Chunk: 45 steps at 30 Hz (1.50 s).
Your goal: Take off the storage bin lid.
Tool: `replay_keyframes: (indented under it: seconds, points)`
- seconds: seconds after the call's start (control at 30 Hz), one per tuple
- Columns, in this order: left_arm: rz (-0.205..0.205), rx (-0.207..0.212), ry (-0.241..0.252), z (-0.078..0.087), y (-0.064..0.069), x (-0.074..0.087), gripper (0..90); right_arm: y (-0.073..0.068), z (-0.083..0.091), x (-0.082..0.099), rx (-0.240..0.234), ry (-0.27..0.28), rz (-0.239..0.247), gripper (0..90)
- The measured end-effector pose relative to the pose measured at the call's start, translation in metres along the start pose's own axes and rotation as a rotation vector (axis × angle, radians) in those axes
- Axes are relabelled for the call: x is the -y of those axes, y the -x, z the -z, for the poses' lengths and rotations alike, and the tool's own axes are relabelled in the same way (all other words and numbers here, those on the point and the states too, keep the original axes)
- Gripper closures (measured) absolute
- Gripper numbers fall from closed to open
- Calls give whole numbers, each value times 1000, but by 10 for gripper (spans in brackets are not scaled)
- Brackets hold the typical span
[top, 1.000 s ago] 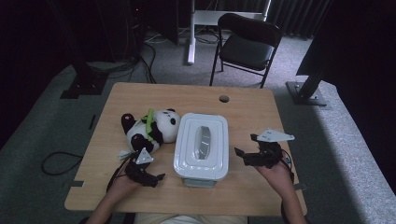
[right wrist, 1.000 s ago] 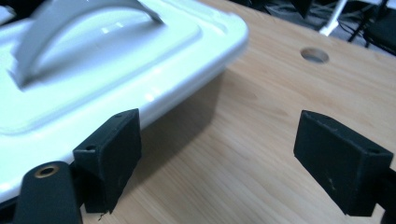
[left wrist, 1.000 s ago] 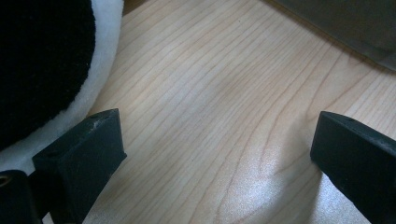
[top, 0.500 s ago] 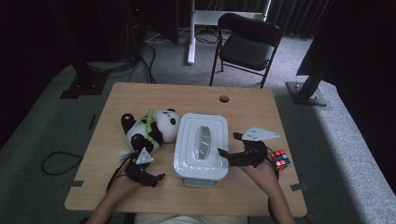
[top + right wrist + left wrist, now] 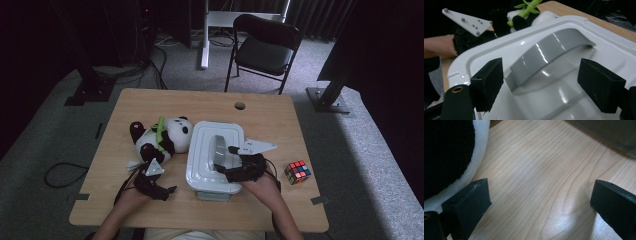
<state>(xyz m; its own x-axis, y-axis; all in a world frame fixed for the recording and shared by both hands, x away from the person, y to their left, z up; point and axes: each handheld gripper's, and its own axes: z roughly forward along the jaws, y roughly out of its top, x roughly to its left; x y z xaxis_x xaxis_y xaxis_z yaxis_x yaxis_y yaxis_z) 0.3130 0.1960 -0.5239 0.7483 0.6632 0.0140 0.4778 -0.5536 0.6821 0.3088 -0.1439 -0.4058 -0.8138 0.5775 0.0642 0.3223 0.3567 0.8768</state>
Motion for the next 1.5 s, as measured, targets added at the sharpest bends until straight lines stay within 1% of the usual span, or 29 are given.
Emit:
replay_keyframes:
  seconds: [0.1,0.2,0.23,0.3,0.33,0.37,0.4,0.43,0.53,0.57,0.6,0.67,0.7,0.9,1.1,1.2,1.3,1.4,1.5]
  points:
    - [1,0,1,0,0,0,33,-1,-4,-1,-9,1,-4,208]
    - [1,0,1,0,0,0,33,-3,-5,-1,1,9,-11,209]
    - [1,0,1,0,0,0,34,-3,-5,-1,4,12,-11,240]
    - [1,1,0,0,0,0,33,0,-7,-1,-33,-11,-37,257]
    - [0,1,1,0,0,0,33,0,-8,0,-37,-15,-39,279]
    - [0,1,-2,0,0,0,33,0,-9,0,-31,-19,-37,297]
    - [0,1,-1,0,0,0,33,-1,-10,1,-27,-24,-25,300]
    - [0,1,-2,0,0,0,33,-2,-11,2,-21,-19,-18,331]
    - [0,1,-1,0,0,0,33,-6,-14,3,-20,-23,10,360]
    - [-1,1,-1,0,0,0,33,-8,-15,4,-12,-24,27,366]
    - [0,1,-1,0,0,0,33,-9,-15,3,-10,-24,36,408]
    - [-1,1,-1,0,0,0,33,-9,-15,4,-14,-23,45,433]
    - [-1,1,-1,0,0,0,33,-9,-15,3,-18,-23,48,446]
    - [-1,1,0,0,0,0,33,-10,-16,4,-13,-18,59,457]
    - [-1,1,0,0,0,0,33,-11,-16,3,-20,-24,65,478]
    - [-1,1,-1,0,0,0,33,-11,-16,2,-22,-35,69,489]
    - [-1,1,0,0,0,0,33,-10,-16,1,-29,-39,60,499]
    - [-1,2,0,0,0,0,33,-6,-15,-1,-53,-42,29,525]
    - [-1,3,0,0,0,0,33,-5,-14,-3,-65,-44,12,541]
